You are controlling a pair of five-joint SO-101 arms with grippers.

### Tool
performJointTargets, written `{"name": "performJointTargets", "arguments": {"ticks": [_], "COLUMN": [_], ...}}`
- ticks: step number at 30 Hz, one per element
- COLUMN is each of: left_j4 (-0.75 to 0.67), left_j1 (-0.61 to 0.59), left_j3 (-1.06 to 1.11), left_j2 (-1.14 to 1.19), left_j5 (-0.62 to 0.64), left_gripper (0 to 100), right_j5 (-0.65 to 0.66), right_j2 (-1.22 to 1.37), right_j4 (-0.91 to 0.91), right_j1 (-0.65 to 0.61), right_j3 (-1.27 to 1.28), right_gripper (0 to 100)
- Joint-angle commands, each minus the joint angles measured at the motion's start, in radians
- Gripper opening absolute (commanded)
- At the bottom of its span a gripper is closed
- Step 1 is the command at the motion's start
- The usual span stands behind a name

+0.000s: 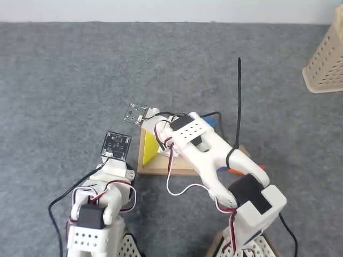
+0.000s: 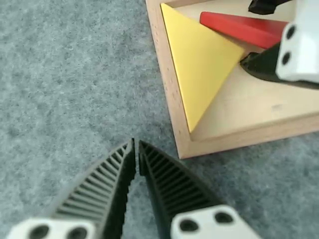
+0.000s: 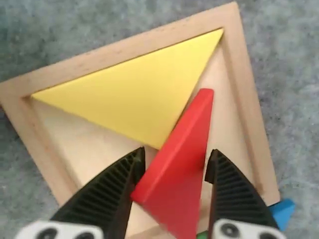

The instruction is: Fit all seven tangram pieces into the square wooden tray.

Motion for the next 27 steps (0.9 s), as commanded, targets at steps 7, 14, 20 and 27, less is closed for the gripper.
{"name": "performJointTargets", "arguments": {"ticks": [7, 14, 20, 27], "left_j4": [0.006, 0.006, 0.006, 0.006], "left_j1": [0.0, 0.0, 0.0, 0.0], "left_j3": [-0.019, -0.019, -0.019, -0.019], "left_j2": [-0.02, -0.02, -0.02, -0.02], "left_j5": [0.009, 0.009, 0.009, 0.009], "left_gripper": [1, 1, 1, 1], "right_j5": [-0.011, -0.005, 0.057, 0.066], "right_j2": [-0.203, -0.208, -0.136, -0.041], "right_j4": [0.091, 0.091, 0.082, 0.082], "right_j1": [0.031, 0.035, 0.067, 0.136], "right_j3": [0.029, 0.095, 0.087, 0.003], "right_gripper": [19.8, 19.8, 19.8, 19.8]}}
